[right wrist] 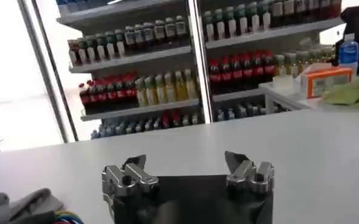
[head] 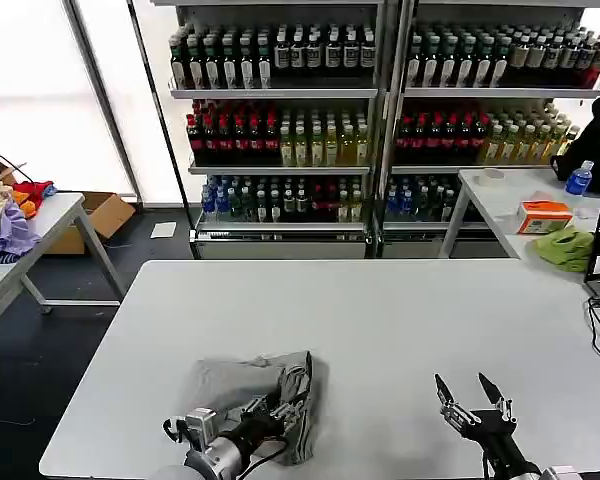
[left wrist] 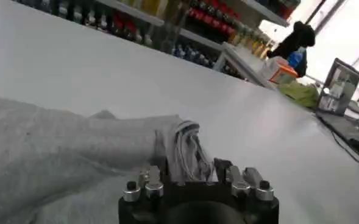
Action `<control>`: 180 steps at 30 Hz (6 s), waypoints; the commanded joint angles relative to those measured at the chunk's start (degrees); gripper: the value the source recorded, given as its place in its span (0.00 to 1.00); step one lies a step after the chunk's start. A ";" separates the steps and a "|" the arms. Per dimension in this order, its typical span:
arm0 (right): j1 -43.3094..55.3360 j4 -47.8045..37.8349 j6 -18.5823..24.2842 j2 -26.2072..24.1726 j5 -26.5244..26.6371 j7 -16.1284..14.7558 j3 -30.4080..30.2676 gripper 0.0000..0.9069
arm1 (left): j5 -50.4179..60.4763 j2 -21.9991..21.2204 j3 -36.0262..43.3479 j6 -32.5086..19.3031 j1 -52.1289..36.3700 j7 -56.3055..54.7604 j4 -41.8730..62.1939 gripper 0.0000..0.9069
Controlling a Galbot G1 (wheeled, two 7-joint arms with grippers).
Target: Fold and organize the clothes.
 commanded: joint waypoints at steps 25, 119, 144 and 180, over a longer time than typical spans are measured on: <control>-0.10 0.29 0.40 -0.85 -0.06 -0.20 -0.21 1.00 | 20.03 -0.98 -23.35 -3.97 5.78 4.87 9.70 1.00; -1.07 2.41 -0.41 4.30 -2.97 1.12 -2.57 1.00 | 22.01 -3.77 10.50 0.37 1.33 -8.28 -6.71 1.00; 20.85 -4.33 -23.57 -3.94 8.11 12.79 -40.23 1.00 | 14.77 1.92 -24.06 0.00 -4.43 1.78 -6.68 1.00; 19.14 -5.83 -25.78 -11.83 7.09 3.83 -13.53 0.00 | 5.84 -0.07 -34.55 0.26 0.96 -0.71 -10.38 1.00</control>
